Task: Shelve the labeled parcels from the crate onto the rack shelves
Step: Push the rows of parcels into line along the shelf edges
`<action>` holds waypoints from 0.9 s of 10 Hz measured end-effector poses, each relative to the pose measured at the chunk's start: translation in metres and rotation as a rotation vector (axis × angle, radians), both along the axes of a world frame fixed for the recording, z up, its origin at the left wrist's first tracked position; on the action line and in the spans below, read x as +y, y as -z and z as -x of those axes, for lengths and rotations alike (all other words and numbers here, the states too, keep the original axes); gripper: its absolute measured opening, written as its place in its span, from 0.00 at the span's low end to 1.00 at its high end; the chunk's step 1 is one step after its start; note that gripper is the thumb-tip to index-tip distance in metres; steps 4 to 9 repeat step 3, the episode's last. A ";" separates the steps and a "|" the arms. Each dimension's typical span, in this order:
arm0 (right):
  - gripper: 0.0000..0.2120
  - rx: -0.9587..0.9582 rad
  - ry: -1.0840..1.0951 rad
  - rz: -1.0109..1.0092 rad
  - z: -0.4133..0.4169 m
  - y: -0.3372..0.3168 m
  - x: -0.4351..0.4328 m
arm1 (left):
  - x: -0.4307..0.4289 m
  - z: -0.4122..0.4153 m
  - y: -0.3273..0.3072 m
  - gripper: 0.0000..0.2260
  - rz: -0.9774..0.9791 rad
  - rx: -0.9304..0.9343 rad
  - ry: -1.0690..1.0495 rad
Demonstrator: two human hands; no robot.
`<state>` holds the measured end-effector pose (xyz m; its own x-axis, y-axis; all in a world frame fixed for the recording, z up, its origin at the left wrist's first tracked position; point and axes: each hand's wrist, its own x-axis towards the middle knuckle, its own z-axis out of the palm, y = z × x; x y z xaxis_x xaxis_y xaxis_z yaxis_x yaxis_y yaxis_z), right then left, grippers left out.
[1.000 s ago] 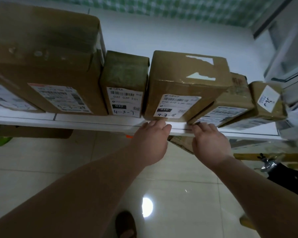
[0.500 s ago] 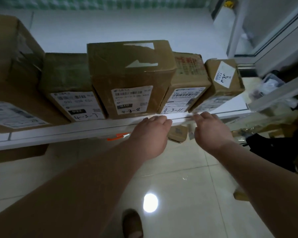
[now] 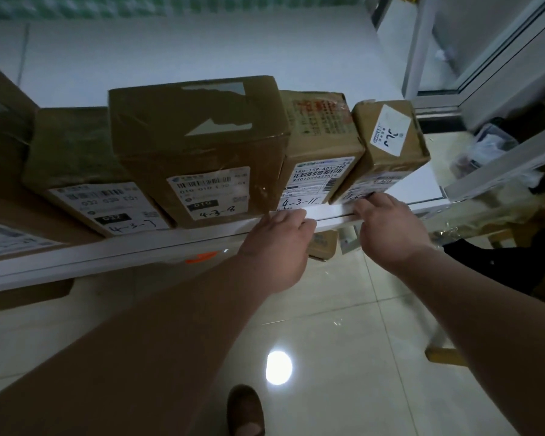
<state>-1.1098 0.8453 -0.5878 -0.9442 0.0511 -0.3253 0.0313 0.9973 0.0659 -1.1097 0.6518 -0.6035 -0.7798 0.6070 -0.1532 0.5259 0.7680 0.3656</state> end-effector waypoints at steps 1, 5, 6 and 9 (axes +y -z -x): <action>0.22 0.000 0.016 0.007 0.002 -0.003 0.001 | -0.001 0.000 -0.003 0.17 -0.001 -0.006 -0.014; 0.20 -0.011 0.065 0.042 0.004 -0.008 -0.002 | -0.001 -0.002 -0.010 0.19 -0.001 -0.031 -0.025; 0.20 -0.011 0.065 0.042 0.004 -0.008 -0.002 | -0.001 -0.002 -0.010 0.19 -0.001 -0.031 -0.025; 0.20 -0.011 0.065 0.042 0.004 -0.008 -0.002 | -0.001 -0.002 -0.010 0.19 -0.001 -0.031 -0.025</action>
